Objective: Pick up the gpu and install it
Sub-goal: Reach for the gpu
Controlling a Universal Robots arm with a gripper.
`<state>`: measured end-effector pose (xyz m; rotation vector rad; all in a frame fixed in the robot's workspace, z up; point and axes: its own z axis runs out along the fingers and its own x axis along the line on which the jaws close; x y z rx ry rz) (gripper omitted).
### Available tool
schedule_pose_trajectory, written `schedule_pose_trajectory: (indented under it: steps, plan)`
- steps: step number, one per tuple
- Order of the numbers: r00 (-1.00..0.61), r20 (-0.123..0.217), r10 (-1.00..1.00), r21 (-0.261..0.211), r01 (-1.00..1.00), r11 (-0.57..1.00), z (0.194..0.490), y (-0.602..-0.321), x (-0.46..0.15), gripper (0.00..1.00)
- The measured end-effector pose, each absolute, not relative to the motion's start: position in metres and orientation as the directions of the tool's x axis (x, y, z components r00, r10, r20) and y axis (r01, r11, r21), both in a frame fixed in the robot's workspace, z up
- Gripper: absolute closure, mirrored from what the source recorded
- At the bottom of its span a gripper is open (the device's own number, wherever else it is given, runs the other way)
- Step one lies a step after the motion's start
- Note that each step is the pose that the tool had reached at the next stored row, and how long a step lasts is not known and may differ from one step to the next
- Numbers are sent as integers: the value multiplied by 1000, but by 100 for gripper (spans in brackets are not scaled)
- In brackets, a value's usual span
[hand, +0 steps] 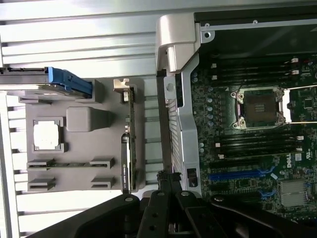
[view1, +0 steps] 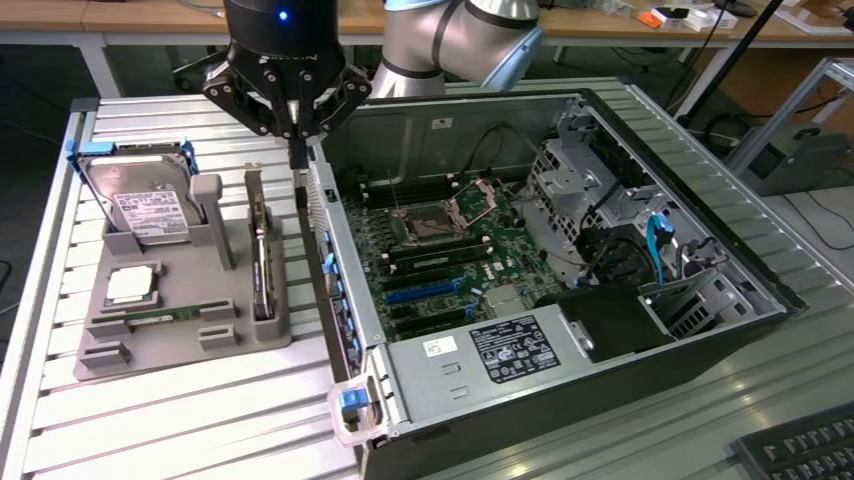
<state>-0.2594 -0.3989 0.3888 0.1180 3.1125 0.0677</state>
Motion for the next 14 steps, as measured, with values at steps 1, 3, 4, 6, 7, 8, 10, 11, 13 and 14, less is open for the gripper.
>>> schedule_pose_trajectory:
  steps: [1,3,4,6,7,8,10,11,13,14]
  plan:
    - [-997,-24,76,44,75,996,389,-399,-260,89]
    - [-997,-24,76,44,75,996,389,-399,-261,89]
    - [-997,-24,76,44,75,996,389,-399,-262,89]
    - [-997,-24,76,44,75,996,389,-399,-264,89]
    - [-997,-25,76,44,75,996,389,-399,-264,89]
    - [-997,-24,76,44,75,996,389,-399,-265,89]
    - [-997,-24,76,44,75,996,388,-399,-267,89]
    - [-997,-25,76,44,75,996,388,-399,-268,89]
    - [-997,-24,76,44,75,996,388,-399,-269,89]
    - [-997,-24,76,44,75,996,388,-399,-270,89]
